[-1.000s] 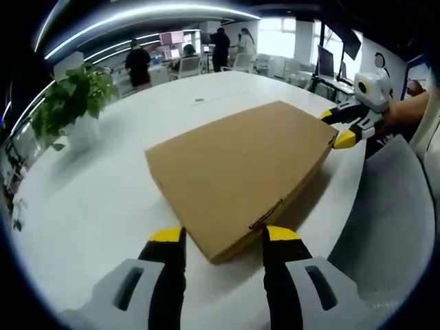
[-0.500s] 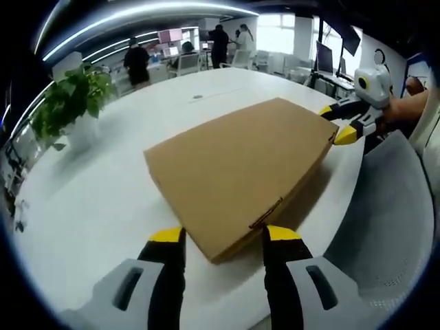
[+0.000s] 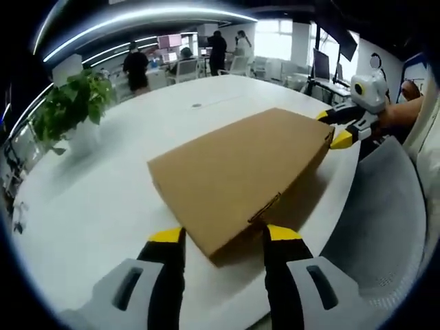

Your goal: Operate the shoe box by opening the lid, removing the specified soft item, and placing it in the target area until the item is outside and the box remains undamaged.

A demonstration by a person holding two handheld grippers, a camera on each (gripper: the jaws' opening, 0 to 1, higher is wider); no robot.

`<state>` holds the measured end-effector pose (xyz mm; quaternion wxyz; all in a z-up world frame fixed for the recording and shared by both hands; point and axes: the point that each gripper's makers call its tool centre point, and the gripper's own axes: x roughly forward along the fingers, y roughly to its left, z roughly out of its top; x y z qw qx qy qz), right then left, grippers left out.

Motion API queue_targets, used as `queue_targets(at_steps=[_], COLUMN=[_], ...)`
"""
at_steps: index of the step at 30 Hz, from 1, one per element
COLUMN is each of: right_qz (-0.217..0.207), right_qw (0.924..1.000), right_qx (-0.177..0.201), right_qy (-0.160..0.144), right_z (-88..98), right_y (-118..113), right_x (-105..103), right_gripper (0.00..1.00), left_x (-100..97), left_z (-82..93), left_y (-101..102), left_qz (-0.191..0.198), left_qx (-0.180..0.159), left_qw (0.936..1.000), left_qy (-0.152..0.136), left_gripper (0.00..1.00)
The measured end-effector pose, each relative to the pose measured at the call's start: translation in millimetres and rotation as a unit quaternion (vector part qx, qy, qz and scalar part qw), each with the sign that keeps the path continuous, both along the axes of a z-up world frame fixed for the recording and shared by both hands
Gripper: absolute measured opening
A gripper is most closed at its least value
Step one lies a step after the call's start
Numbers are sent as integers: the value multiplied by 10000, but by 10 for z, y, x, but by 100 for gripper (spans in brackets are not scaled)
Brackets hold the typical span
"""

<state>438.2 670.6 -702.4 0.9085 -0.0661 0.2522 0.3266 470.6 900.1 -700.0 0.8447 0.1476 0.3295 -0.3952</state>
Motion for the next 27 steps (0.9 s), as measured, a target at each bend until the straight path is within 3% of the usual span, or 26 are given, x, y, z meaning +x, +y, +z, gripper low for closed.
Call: queue_targets(at_steps=[13, 27], right_qz=[49, 9], right_qw=[9996, 9983], right_qx=[19, 97], right_qy=[-270, -578], right_z=[231, 507], right_y=[5, -23], right_x=[24, 154], right_gripper=[47, 46], left_x=[2, 134], left_z=[265, 584], left_y=[-33, -66], left_qz=[-92, -83], left_qx=[-219, -479], left_qw=[9996, 9981], left_qy=[-121, -389], left_gripper=[50, 52])
